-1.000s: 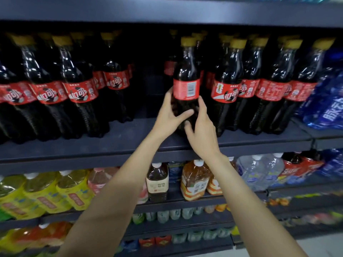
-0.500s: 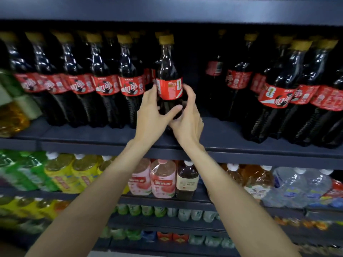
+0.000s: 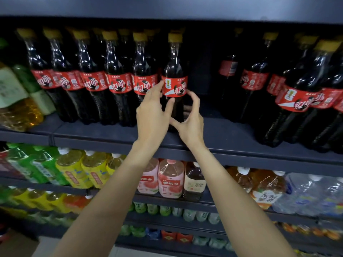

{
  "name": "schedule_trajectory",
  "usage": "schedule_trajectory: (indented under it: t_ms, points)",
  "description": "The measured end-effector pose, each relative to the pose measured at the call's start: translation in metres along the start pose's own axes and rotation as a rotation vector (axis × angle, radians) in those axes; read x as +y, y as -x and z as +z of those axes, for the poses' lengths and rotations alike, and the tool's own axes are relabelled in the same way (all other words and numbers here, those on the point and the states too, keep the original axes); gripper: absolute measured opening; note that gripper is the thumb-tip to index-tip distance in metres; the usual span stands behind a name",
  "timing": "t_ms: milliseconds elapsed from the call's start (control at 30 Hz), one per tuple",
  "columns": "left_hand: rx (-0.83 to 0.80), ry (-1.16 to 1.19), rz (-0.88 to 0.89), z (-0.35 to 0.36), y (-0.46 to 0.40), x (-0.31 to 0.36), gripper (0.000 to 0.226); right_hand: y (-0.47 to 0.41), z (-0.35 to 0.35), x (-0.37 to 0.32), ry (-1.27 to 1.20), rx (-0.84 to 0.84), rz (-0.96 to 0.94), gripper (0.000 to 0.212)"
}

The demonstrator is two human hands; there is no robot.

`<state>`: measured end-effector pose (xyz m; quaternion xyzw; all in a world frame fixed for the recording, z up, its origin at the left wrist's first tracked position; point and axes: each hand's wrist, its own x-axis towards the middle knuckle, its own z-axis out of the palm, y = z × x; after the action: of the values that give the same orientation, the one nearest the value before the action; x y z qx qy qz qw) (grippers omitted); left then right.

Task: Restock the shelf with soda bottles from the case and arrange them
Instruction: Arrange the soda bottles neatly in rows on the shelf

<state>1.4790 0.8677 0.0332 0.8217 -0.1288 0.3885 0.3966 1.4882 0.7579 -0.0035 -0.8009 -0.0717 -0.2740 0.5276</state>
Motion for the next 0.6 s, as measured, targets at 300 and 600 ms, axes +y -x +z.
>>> schedule_trajectory:
  t_ms: [300,600]
  points:
    - [0.168,-0.382,0.198,-0.001,-0.001,-0.025,0.059,-0.005,0.021,-0.006,0.179,0.025,-0.068,0.088]
    - [0.070,0.053,0.384,0.030,0.005,0.027,0.031,0.006,-0.067,0.010,0.313,0.196,-0.173,0.042]
